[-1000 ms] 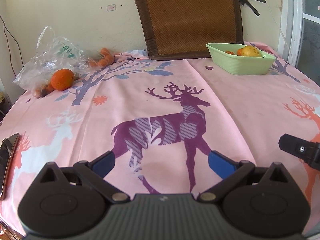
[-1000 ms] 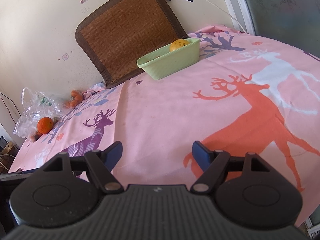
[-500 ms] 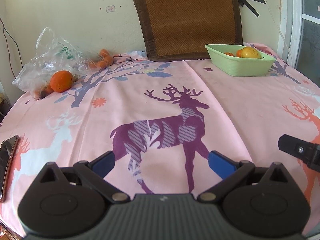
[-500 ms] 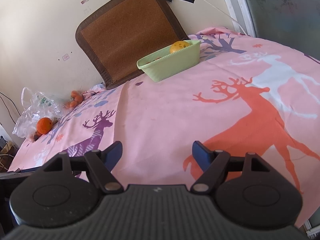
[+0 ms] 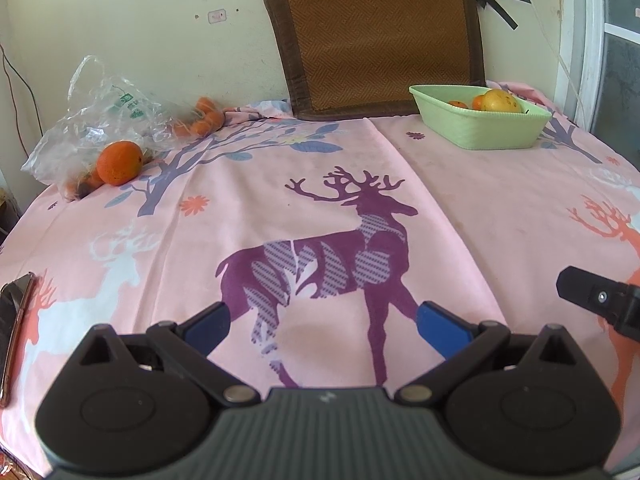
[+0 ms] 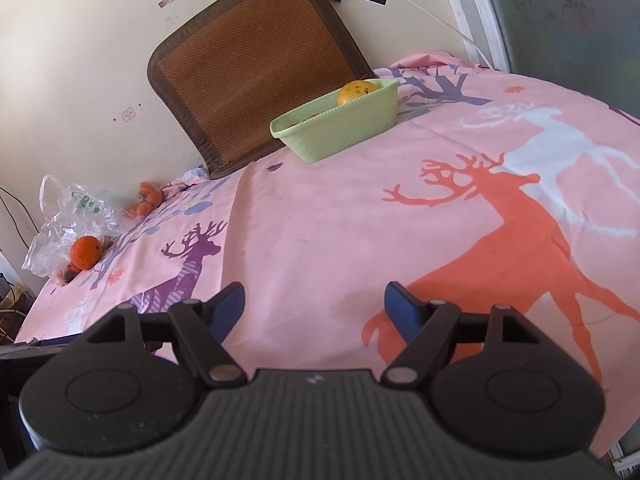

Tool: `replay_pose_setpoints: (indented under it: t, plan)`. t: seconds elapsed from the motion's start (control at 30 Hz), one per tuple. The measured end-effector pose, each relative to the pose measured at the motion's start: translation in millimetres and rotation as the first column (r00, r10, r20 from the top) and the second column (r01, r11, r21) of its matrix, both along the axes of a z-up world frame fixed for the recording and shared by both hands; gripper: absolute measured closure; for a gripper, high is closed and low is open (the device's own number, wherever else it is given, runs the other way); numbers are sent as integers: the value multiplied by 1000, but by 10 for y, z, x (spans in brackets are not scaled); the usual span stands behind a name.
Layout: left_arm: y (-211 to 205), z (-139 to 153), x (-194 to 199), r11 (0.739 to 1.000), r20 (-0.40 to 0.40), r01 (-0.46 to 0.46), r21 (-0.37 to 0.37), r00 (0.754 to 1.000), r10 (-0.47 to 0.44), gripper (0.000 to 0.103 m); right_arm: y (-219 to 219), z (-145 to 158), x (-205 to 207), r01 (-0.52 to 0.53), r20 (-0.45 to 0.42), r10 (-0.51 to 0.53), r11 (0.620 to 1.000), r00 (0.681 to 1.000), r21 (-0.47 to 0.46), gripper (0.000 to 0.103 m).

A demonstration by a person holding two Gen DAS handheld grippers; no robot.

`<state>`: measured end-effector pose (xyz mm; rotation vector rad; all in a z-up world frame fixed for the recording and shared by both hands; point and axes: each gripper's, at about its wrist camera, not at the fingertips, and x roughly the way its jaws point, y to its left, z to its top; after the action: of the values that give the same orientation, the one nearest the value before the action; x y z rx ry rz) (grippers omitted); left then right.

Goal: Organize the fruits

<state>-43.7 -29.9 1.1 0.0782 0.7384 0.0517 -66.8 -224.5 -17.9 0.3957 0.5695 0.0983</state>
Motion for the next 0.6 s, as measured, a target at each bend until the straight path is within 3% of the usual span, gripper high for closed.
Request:
replay_pose_setpoints:
  t: [0.6]
  plan:
    - [-17,-37,10,1000,-7,1,4,1000,-1,0,-2,-3,-4,-1,0,1,1000,1000,0,24]
